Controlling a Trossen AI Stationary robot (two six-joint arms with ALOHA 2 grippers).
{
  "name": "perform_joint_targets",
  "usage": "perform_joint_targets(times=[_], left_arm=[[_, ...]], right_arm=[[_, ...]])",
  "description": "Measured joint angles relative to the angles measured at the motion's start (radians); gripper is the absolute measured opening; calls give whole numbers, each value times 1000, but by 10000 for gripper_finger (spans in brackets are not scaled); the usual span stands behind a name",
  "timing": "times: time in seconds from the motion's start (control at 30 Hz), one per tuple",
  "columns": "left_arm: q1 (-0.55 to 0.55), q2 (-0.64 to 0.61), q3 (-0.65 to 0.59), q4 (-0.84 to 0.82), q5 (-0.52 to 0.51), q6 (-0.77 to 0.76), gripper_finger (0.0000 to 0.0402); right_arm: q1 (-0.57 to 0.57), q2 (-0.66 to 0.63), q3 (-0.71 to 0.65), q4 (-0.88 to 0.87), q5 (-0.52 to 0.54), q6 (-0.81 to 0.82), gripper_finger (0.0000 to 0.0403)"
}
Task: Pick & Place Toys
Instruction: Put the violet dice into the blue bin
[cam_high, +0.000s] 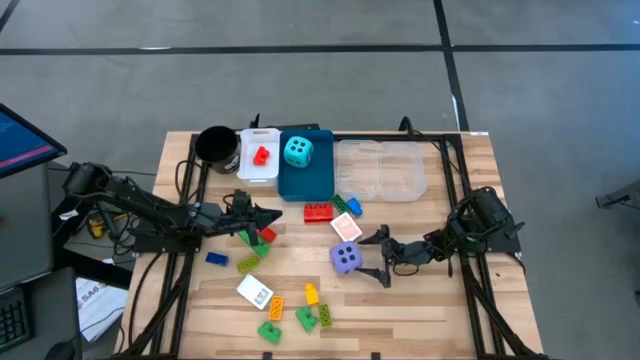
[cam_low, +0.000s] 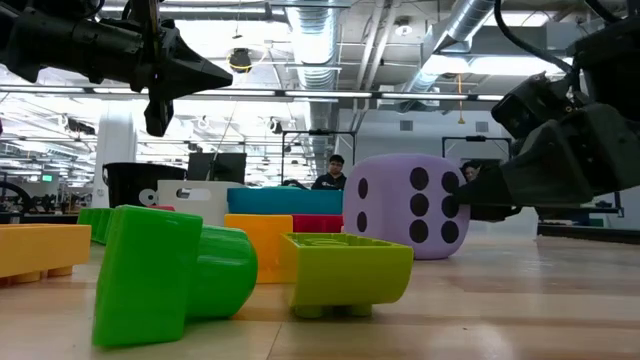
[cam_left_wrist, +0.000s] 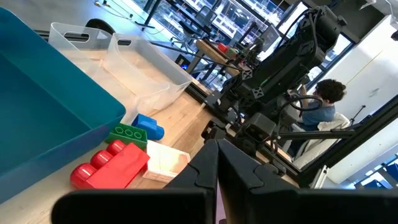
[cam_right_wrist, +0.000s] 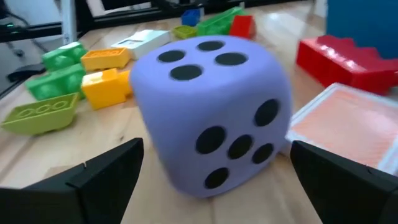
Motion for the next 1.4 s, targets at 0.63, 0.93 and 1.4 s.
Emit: perform_joint_targets(times=[0.63,0.93,1.4], left_arm=[[-42,0,0,0,0,0,0],[-47,0,0,0,0,0,0],[-46,0,0,0,0,0,0]], right_arm=[[-61,0,1,-51,-130,80,400],[-91,0,55,-51,-133,106,400],[-86,-1,145,-255,-130,106,400]])
